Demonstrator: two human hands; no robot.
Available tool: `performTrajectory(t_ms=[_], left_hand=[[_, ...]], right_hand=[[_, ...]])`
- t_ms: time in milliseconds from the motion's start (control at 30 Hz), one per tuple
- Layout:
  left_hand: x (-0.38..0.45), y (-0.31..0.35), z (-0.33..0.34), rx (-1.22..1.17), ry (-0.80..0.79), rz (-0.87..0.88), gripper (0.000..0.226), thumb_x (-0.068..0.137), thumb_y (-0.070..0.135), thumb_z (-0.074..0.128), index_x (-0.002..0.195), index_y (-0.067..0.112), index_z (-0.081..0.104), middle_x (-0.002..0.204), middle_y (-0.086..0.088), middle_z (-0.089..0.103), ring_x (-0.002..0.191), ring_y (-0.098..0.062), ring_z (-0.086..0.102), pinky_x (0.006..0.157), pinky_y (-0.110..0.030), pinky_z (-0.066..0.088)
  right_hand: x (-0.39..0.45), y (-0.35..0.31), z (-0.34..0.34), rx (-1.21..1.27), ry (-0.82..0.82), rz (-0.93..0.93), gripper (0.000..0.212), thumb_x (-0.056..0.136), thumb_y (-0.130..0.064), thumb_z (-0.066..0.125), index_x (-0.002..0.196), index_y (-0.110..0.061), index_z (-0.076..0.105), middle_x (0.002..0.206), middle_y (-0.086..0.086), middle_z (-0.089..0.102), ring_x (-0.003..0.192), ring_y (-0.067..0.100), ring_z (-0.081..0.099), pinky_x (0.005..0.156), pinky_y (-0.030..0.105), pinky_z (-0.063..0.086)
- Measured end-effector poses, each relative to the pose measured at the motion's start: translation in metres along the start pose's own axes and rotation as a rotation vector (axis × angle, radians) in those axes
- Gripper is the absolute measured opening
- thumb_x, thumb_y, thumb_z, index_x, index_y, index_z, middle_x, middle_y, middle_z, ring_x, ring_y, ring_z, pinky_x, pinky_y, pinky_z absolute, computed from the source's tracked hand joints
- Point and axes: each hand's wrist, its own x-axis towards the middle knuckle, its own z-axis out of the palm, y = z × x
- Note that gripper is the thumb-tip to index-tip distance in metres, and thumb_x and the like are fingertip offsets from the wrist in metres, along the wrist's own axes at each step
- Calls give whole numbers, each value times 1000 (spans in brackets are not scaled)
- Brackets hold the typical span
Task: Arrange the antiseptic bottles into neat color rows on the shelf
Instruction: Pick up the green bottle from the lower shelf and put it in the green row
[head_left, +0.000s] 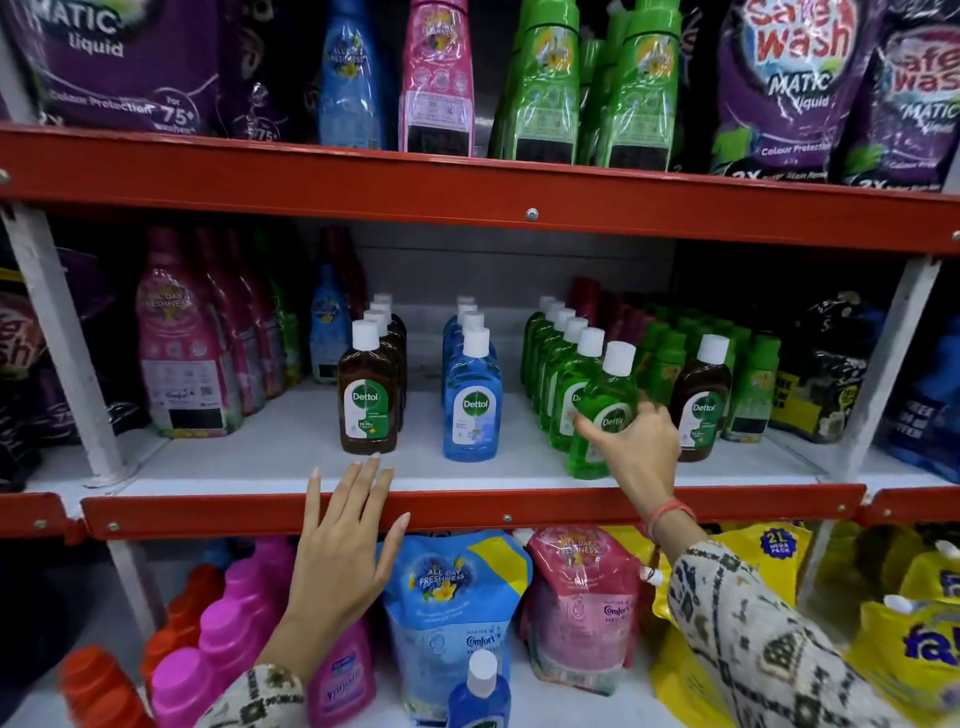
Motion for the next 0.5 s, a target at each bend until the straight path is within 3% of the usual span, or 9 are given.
performTrajectory(t_ms=[333,500], left_hand=[[-2,2,3,-15,34,-17,56,95,44,35,135,8,52,140,-11,55,125,-27,54,115,-57,25],[-2,3,3,-11,37,-30,55,95,44,35,133,8,52,139,-11,55,126,-27,53,115,-57,25]], right_hand=[[-1,-1,3,-24,-67,-16,76,68,-47,79,124,-2,56,115,20,58,108,39,58,89,41,49],[-6,2,4,18,-91,8,94,69,-50,79,140,0,43,129,21,51,120,40,51,99,45,46]])
